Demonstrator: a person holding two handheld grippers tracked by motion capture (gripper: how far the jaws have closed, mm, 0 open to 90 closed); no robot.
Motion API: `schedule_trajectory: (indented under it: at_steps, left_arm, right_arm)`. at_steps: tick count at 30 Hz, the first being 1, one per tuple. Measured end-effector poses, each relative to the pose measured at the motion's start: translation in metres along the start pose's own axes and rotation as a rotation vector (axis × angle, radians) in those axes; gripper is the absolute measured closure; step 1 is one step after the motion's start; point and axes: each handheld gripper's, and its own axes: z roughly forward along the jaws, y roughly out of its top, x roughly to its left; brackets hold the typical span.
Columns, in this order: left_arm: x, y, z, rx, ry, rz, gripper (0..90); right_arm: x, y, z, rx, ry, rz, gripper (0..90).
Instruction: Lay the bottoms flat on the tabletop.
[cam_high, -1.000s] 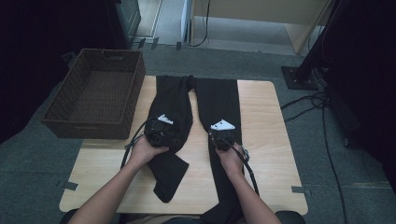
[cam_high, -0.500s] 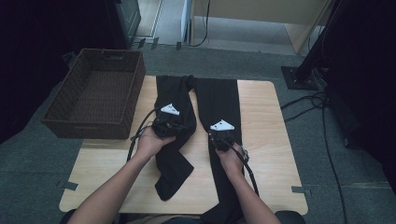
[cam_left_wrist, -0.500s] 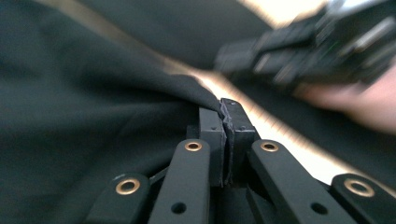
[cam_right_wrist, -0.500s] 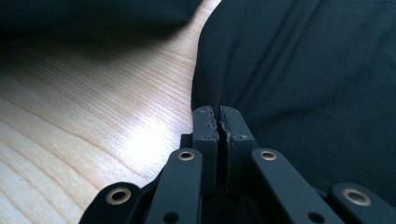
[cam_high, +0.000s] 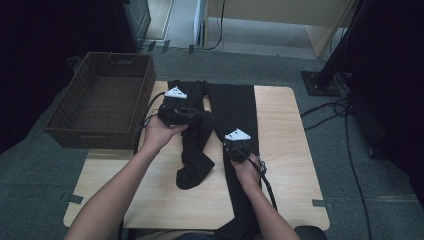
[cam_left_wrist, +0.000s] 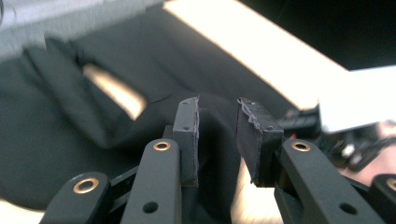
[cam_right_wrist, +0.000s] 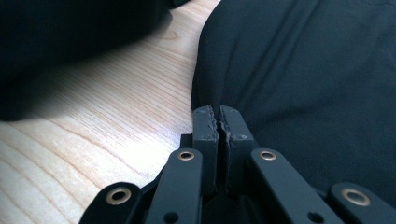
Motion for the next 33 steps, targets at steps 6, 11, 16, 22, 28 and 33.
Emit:
schedule_trajectory:
  at_steps: [6, 11, 16, 22, 28, 33]
  left_arm:
    - [0.0, -0.032, 0.006, 0.087, -0.004, -0.03, 69.5]
    - [-0.02, -0.06, 0.01, 0.136, -0.024, -0.008, 66.1]
    - [-0.039, -0.079, 0.028, 0.187, -0.063, 0.013, 66.1]
    - [-0.065, -0.094, 0.051, 0.221, -0.1, 0.087, 62.4]
    - [-0.067, -0.11, 0.066, 0.216, -0.047, 0.093, 61.9]
    - [-0.067, -0.118, 0.064, 0.153, -0.005, 0.109, 62.8]
  right_arm:
    - [0.0, 0.0, 0.0, 0.001, 0.001, 0.003, 86.4]
    - [0.0, 0.0, 0.0, -0.002, -0.004, -0.005, 86.4]
    - [0.001, 0.0, 0.0, -0.002, -0.006, -0.005, 86.4]
    - [0.001, 0.0, 0.0, 0.0, -0.007, -0.006, 86.4]
    - [0.001, 0.0, 0.0, -0.001, -0.007, -0.007, 86.4]
    - [0.001, 0.0, 0.0, 0.0, -0.009, -0.008, 86.4]
